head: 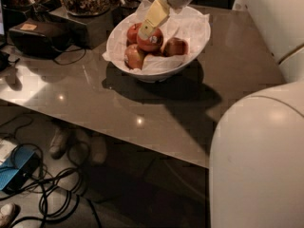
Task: Pick apple from white bowl
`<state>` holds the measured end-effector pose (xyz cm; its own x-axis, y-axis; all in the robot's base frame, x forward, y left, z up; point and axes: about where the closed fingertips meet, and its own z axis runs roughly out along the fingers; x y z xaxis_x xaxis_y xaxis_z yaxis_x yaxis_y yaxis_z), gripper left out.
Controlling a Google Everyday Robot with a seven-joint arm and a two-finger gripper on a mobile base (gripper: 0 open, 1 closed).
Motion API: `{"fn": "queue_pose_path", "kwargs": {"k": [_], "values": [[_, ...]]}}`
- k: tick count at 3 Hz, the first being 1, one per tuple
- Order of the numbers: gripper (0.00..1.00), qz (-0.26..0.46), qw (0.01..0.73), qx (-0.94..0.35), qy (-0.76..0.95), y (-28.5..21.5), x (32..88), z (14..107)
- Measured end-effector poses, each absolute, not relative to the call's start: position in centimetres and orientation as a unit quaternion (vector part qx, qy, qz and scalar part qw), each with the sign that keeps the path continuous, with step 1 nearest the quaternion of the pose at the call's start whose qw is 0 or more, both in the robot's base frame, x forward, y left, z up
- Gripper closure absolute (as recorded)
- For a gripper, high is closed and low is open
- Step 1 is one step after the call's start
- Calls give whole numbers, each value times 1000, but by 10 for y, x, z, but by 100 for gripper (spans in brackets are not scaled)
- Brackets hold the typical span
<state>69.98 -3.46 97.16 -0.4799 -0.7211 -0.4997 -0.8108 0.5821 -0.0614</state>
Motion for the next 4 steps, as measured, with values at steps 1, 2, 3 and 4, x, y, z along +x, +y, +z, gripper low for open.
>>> {"fn": "queue_pose_path", "kwargs": {"k": [1,2,3,4], "values": [[9,95,237,-445,858,-33,700,965],[13,98,231,-445,860,-30,700,961],[14,98,223,-448,860,-26,701,955],[15,99,215,-450,861,-22,701,949]]}}
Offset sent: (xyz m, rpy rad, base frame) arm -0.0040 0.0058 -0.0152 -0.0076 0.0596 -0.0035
